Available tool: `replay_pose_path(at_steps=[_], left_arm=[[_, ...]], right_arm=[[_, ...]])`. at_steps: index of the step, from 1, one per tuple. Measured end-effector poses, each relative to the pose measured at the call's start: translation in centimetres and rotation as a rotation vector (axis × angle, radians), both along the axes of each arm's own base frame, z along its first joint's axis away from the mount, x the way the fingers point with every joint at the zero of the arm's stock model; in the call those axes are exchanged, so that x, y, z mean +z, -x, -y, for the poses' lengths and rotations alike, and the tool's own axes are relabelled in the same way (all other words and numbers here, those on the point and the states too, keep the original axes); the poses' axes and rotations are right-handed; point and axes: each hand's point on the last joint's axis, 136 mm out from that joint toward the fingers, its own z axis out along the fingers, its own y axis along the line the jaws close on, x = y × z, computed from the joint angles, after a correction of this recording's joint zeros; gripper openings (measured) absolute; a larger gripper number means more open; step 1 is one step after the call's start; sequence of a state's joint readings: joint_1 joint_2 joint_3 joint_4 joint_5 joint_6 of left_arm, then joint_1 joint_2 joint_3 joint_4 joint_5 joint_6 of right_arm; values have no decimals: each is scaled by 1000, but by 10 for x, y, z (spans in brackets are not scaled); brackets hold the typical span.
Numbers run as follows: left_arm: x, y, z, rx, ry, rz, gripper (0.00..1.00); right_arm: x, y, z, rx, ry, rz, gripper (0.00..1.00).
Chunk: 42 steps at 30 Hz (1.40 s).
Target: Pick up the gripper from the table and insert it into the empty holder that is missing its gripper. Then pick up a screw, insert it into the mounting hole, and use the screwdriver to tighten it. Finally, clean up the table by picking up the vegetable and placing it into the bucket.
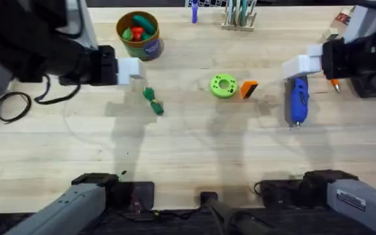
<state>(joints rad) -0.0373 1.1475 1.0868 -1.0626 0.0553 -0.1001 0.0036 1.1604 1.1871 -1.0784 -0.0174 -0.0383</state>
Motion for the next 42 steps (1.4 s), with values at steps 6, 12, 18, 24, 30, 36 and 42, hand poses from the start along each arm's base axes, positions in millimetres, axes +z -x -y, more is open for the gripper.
replay_pose_path(at_steps=[6,12,18,24,30,36,42], left_arm=[[-37,2,26,98,14,-171,986],[-91,-4,48,369,56,-359,986],[-116,-3,49,501,78,-454,985],[-138,-4,49,543,66,-509,985],[-146,-5,53,553,77,-535,920],[-146,-8,55,549,84,-530,41],[-146,-8,54,551,83,-532,3]], right_arm=[[1,0,0,0,0,1,991],[1,0,0,0,0,1,991],[1,0,0,0,0,2,991],[1,0,0,0,0,2,992],[1,0,0,0,0,2,991],[1,0,0,0,0,2,990],[1,0,0,0,0,2,992]])
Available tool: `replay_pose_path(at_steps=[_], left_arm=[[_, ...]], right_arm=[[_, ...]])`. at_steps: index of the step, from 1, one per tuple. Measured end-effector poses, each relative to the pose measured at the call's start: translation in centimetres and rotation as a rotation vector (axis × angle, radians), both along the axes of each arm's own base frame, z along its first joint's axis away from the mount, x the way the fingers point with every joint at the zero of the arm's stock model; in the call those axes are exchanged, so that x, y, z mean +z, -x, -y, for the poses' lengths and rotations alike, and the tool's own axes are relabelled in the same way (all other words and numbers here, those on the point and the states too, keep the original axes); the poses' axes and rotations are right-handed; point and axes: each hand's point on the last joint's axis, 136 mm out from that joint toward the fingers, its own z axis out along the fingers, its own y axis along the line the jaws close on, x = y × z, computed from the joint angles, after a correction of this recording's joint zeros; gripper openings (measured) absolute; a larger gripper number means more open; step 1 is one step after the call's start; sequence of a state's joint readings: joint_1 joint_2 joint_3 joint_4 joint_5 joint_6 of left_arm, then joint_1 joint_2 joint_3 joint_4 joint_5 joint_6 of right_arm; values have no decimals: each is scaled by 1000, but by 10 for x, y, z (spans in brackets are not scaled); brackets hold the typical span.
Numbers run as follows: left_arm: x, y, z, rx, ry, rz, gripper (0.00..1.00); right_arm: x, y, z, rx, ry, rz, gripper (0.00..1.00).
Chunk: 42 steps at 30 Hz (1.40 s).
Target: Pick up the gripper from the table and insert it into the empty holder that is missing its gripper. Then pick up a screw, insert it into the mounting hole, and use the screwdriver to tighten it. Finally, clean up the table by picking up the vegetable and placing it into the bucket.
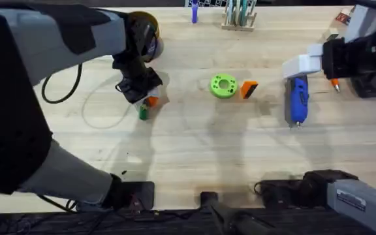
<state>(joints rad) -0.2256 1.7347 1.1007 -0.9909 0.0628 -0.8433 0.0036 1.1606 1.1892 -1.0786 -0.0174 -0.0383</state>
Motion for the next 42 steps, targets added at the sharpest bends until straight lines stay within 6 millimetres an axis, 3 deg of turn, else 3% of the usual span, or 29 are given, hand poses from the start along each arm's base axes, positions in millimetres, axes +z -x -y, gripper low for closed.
replay_pose_path(at_steps=[8,12,15,20,25,36,37,42], left_arm=[[1,0,0,-33,2,0,3],[11,-6,1,-88,9,16,3],[31,-13,3,-123,16,54,3],[84,-26,5,-188,32,184,3],[123,-19,4,-227,39,261,3],[161,-7,0,-304,41,389,3],[162,-6,0,-312,41,393,36],[161,-5,0,-319,39,387,814]], right_arm=[[0,0,0,0,0,0,991],[0,0,0,0,0,0,991],[0,0,0,0,0,0,991],[0,0,0,0,0,0,991],[0,0,0,0,0,0,991],[0,0,0,0,0,0,992],[0,0,0,0,0,0,991],[0,0,0,0,0,0,991]])
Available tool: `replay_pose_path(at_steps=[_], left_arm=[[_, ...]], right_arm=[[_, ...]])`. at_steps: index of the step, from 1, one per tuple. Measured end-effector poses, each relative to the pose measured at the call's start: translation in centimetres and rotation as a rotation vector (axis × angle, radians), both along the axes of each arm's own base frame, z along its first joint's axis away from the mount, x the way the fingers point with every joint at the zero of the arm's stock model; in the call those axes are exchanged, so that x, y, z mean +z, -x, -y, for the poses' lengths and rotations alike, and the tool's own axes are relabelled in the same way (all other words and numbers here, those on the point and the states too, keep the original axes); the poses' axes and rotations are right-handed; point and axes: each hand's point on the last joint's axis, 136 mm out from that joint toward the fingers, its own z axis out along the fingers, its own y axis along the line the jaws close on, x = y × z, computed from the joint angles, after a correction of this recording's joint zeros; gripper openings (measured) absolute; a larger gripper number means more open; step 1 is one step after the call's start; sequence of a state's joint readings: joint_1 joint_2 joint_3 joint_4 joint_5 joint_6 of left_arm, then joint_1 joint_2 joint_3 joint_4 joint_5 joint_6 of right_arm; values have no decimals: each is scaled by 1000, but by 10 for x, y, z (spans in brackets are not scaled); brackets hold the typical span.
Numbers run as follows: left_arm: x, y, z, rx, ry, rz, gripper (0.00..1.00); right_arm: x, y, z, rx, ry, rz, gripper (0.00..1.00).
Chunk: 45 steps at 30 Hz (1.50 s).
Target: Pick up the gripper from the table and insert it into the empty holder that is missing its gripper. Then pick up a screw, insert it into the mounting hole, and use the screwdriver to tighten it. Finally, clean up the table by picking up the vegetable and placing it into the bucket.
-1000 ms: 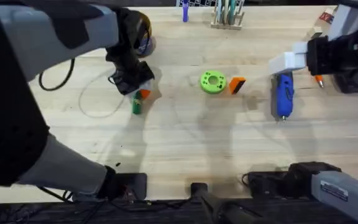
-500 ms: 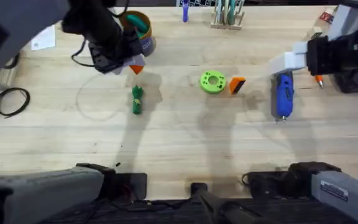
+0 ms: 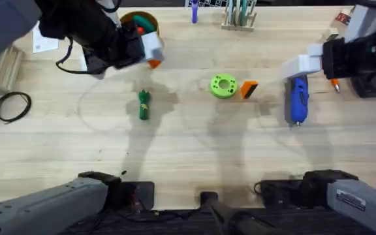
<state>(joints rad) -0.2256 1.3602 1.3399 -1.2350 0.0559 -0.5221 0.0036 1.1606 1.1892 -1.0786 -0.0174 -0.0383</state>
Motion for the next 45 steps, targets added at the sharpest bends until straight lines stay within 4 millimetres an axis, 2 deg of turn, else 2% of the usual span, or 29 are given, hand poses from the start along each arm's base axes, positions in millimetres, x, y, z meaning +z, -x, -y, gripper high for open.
replay_pose_path(at_steps=[1,2,9,15,16,20,21,22,23,25,26,27,30,31,36,41,43,45], left_arm=[[0,0,0,2,1,-1,944],[0,0,0,0,0,-1,973],[0,0,0,-46,-14,6,985],[-1,1,0,-230,-71,24,989],[0,2,0,-255,-77,26,925],[3,4,-4,-355,-129,29,317],[3,10,-8,-366,-146,7,396],[1,16,-11,-377,-159,-21,428],[0,21,-14,-384,-170,-42,427],[-1,23,-16,-399,-185,-52,360],[-1,23,-16,-403,-188,-51,409],[0,22,-17,-406,-192,-47,511],[2,13,-17,-405,-207,-8,930],[3,8,-17,-404,-211,10,971],[5,3,-18,-398,-225,32,985],[13,-13,-12,-398,-225,118,986],[29,-23,-9,-392,-223,216,986],[53,-31,-6,-379,-220,338,986]], right_arm=[[0,0,0,0,0,0,991],[0,0,0,0,0,0,991],[0,0,0,0,0,0,991],[0,0,0,0,0,0,991],[0,0,0,0,0,0,992],[0,0,0,0,0,0,991],[0,0,0,0,0,0,991],[0,0,0,0,0,0,991],[0,0,0,0,0,0,991],[0,0,0,0,0,0,991],[0,0,0,0,0,0,991],[0,0,0,0,0,0,991],[0,0,0,0,0,0,991],[0,0,0,0,0,0,991],[0,0,0,0,0,0,991],[0,0,0,0,0,0,992],[0,0,0,0,0,0,991],[0,0,0,0,0,0,991]])
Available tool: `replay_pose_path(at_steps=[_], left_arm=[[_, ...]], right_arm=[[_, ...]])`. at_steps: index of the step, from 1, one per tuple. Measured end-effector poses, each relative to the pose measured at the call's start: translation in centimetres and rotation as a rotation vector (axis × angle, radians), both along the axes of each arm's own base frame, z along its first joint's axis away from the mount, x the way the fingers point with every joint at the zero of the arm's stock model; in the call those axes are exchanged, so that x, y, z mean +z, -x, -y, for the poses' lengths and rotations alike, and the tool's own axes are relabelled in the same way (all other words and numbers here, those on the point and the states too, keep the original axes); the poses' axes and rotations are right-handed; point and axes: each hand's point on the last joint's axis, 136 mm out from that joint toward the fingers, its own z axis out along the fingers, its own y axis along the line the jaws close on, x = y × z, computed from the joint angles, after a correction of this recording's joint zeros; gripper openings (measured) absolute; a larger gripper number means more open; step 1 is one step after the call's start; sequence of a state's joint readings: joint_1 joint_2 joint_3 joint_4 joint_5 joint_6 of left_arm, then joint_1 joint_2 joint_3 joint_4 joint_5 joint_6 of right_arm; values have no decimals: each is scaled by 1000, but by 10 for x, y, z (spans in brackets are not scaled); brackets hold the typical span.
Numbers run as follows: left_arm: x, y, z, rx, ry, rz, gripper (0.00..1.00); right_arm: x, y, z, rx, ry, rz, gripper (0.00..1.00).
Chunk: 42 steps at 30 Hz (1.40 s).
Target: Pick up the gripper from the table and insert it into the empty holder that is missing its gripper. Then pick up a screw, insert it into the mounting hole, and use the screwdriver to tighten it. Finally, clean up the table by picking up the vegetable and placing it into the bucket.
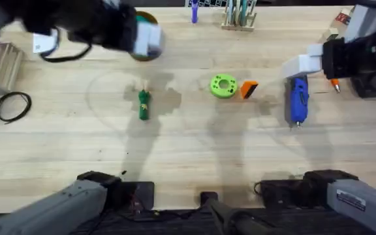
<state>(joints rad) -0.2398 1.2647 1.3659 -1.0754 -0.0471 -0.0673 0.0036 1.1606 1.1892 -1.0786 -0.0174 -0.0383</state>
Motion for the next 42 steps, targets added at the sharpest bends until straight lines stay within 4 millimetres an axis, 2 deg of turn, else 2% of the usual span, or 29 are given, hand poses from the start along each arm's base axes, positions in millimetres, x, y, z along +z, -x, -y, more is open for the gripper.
replay_pose_path(at_steps=[2,5,7,10,12,15,20,27,33,37,42], left_arm=[[26,-1,0,1,27,118,986],[62,7,-2,1,69,294,986],[75,16,-5,3,94,391,986],[81,24,-12,17,122,515,986],[77,29,-16,23,149,593,986],[60,39,-18,6,191,659,986],[32,58,-10,-74,270,754,986],[-7,92,31,-331,414,804,986],[-21,120,65,-604,516,891,986],[-37,134,78,-706,582,882,986],[-62,140,83,-704,678,779,985]], right_arm=[[0,0,0,0,0,0,991],[0,0,0,0,0,0,991],[0,0,0,0,0,0,992],[0,0,0,0,0,0,991],[0,0,0,0,0,0,991],[0,0,0,0,0,0,991],[0,0,0,0,0,0,992],[0,0,0,0,0,0,992],[0,0,0,0,0,0,992],[0,0,0,0,0,0,992],[0,0,0,0,0,0,991]])
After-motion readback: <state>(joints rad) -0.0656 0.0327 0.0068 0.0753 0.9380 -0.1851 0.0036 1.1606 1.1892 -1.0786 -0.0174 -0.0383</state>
